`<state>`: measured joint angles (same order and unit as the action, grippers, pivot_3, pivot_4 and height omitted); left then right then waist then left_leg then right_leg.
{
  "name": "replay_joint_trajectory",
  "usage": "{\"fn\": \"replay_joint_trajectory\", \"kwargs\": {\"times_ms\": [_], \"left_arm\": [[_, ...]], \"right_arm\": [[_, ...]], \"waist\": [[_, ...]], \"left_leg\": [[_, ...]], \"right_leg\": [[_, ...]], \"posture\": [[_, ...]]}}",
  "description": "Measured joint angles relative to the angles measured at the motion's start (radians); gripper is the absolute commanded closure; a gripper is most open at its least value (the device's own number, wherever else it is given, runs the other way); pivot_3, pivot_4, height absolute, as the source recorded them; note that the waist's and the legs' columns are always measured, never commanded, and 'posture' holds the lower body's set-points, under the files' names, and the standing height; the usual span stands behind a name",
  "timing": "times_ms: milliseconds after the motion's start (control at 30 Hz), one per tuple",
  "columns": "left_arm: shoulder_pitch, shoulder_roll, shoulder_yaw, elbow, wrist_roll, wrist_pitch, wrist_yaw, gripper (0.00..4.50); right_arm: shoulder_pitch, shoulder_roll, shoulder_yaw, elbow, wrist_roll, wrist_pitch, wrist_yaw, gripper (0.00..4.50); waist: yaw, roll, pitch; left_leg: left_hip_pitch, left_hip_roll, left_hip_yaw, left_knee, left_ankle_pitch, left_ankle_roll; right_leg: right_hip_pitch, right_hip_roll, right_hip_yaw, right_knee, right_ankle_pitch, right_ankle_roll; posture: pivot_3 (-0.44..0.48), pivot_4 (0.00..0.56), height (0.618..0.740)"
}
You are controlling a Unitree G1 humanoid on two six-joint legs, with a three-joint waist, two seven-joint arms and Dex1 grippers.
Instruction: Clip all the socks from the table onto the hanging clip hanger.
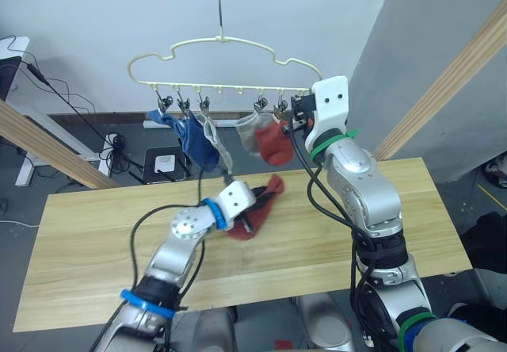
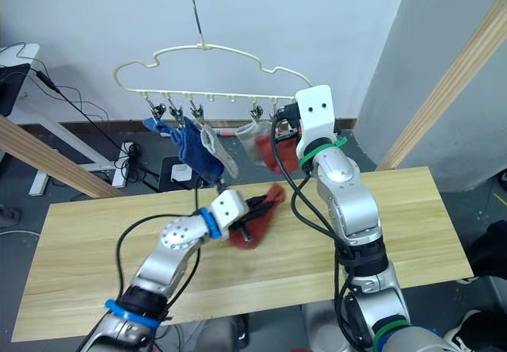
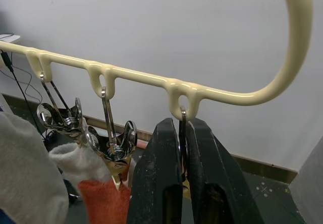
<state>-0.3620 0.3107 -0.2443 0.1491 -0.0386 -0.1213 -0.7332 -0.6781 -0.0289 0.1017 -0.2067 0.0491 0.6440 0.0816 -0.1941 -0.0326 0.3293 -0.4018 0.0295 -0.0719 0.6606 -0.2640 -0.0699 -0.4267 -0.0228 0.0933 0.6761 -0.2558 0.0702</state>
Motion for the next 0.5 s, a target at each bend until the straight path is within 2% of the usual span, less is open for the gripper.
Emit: {"fn": "replay_joint_trajectory", "kwargs": {"times_ms": [200,333,500], "left_arm": [[-0.128,-0.094,-0.035,0.143,0.079,-0.104,0.065,4.43],[-0.198,-0.149,-0.03,0.248,0.119,-0.121,0.153,4.43],[-0.25,-0.184,-0.013,0.294,0.125,-0.131,0.221,4.43]], "right_arm": [[-0.002,-0.007,-0.001,-0.01,0.0,0.003,0.0,4.5],[-0.002,-0.007,0.0,-0.014,0.0,0.013,-0.001,4.5],[-0.002,-0.007,0.0,-0.018,0.0,0.02,-0.001,4.5]], "waist": [[-0.003,0.0,0.0],[-0.003,0.0,0.0],[-0.004,0.0,0.0]], "left_leg": [[0.0,0.0,0.0,0.0,0.0,0.0],[0.0,0.0,0.0,0.001,0.0,0.0],[0.0,0.0,0.0,0.0,0.0,0.0]], "right_leg": [[0.0,0.0,0.0,0.0,0.0,0.0],[0.0,0.0,0.0,0.0,0.0,0.0],[0.0,0.0,0.0,0.0,0.0,0.0]], "posture": [[-0.268,0.293,0.733],[-0.27,0.295,0.733],[-0.271,0.296,0.733]]}}
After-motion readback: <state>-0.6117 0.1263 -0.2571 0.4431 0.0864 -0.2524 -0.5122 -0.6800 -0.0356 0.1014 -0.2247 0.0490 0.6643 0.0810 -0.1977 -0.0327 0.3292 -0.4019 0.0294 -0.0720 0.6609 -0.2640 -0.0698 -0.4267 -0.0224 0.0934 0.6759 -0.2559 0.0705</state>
